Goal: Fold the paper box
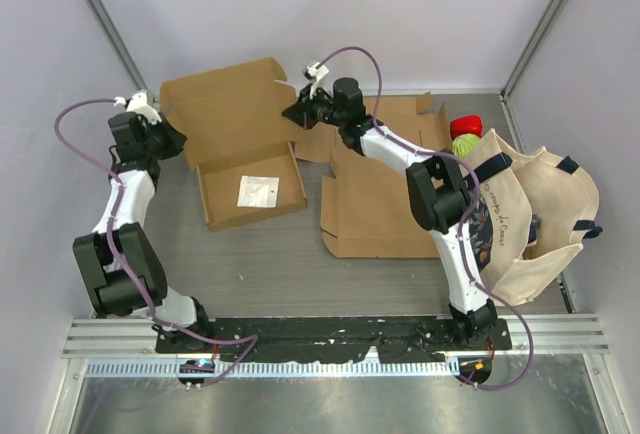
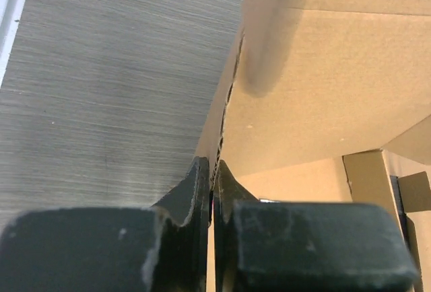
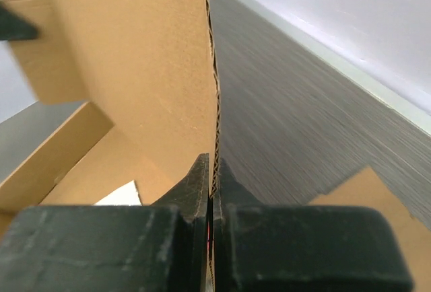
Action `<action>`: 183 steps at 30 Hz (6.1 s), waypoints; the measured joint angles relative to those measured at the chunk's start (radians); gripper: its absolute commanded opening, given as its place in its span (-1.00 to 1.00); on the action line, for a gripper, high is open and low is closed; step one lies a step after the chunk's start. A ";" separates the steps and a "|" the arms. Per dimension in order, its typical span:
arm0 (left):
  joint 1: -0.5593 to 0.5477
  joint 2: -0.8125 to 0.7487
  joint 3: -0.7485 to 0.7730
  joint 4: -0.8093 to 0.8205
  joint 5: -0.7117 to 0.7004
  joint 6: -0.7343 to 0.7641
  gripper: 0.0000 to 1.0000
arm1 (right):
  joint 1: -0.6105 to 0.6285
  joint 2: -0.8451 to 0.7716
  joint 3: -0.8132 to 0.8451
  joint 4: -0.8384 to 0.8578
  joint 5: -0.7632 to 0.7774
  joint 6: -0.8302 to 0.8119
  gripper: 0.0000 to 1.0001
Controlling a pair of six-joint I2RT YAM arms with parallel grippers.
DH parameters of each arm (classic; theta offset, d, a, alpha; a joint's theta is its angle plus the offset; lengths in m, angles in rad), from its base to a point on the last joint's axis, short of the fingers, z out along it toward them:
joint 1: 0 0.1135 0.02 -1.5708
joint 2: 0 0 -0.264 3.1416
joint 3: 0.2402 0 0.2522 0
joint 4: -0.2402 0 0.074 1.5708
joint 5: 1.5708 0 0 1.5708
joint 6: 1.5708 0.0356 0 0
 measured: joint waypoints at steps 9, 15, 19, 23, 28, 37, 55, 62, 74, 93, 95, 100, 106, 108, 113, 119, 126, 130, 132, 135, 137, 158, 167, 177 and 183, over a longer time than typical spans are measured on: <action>-0.175 -0.185 -0.142 0.061 -0.430 -0.090 -1.00 | 0.213 -0.167 -0.165 -0.025 0.782 -0.010 -0.97; -0.216 -0.214 -0.292 0.215 -0.566 -0.191 -0.99 | 0.323 -0.167 -0.275 0.095 1.173 -0.003 -0.95; -0.245 -0.208 -0.394 0.393 -0.578 -0.233 -0.95 | 0.352 -0.167 -0.409 0.301 1.279 -0.026 -0.94; -0.269 -0.209 -0.458 0.510 -0.589 -0.245 -0.96 | 0.377 -0.172 -0.540 0.556 1.350 -0.101 -0.92; -0.278 -0.248 -0.533 0.580 -0.590 -0.266 -0.96 | 0.400 -0.181 -0.665 0.769 1.374 -0.148 -0.81; -0.287 -0.335 -0.590 0.548 -0.596 -0.277 -1.00 | 0.410 -0.262 -0.793 0.812 1.342 -0.093 -0.70; -0.280 -0.371 -0.630 0.560 -0.657 -0.310 -1.00 | 0.472 -0.401 -0.854 0.475 1.289 -0.006 0.59; -0.280 -0.382 -0.631 0.556 -0.657 -0.244 -1.00 | 0.240 -0.629 -0.794 0.056 0.678 0.004 0.62; -0.280 -0.382 -0.631 0.557 -0.664 -0.197 -1.00 | -0.033 -0.379 -0.248 -0.285 0.127 -0.285 0.50; -0.280 -0.370 -0.620 0.554 -0.665 -0.177 -1.00 | -0.030 0.009 0.207 -0.284 -0.100 -0.213 -0.25; -0.280 -0.370 -0.613 0.542 -0.665 -0.178 -0.96 | -0.013 0.009 0.217 -0.281 -0.093 -0.202 -0.49; -0.280 -0.371 -0.576 0.470 -0.683 -0.189 -0.45 | 0.019 0.010 0.266 -0.282 -0.068 -0.201 -0.98; -0.277 -0.373 -0.526 0.337 -0.710 -0.229 -0.07 | 0.023 0.009 0.266 -0.299 -0.056 -0.230 -0.99; -0.269 -0.378 -0.515 0.301 -0.712 -0.239 -0.04 | 0.023 0.009 0.264 -0.311 -0.055 -0.241 -0.99; -0.176 -0.400 -0.448 0.148 -0.681 -0.285 0.29 | 0.021 0.009 0.261 -0.325 -0.054 -0.258 -0.99; -0.003 -0.431 -0.281 -0.047 -0.470 -0.244 0.48 | 0.019 0.009 0.260 -0.335 -0.059 -0.271 -0.99; 0.034 -0.346 -0.093 -0.186 -0.180 -0.079 0.37 | 0.010 0.009 0.260 -0.351 -0.071 -0.270 -0.98; 0.034 -0.289 -0.086 -0.237 -0.101 -0.043 0.20 | 0.006 0.009 0.260 -0.357 -0.075 -0.270 -0.99; 0.034 -0.256 -0.071 -0.261 -0.087 -0.027 0.10 | 0.006 0.009 0.260 -0.358 -0.075 -0.270 -0.99; 0.034 -0.229 -0.055 -0.281 -0.083 -0.014 0.10 | 0.006 0.009 0.260 -0.358 -0.077 -0.270 -0.98; 0.034 -0.225 -0.047 -0.292 -0.087 -0.009 0.10 | 0.006 0.009 0.260 -0.359 -0.077 -0.271 -0.99; -0.203 -0.243 -0.018 -0.214 -0.416 0.003 -1.00 | 0.154 -0.161 -0.010 -0.217 0.558 -0.147 -0.99; -0.280 -0.353 -0.281 0.186 -0.639 -0.076 -1.00 | 0.311 -0.235 -0.328 0.226 1.075 -0.123 -0.98; -0.365 -0.480 -0.550 0.435 -0.690 -0.127 -1.00 | 0.335 -0.262 -0.669 0.718 1.162 -0.116 -0.99; -0.397 -0.559 -0.624 0.449 -0.713 -0.162 -0.99 | 0.369 -0.283 -0.771 0.855 1.209 -0.146 -0.88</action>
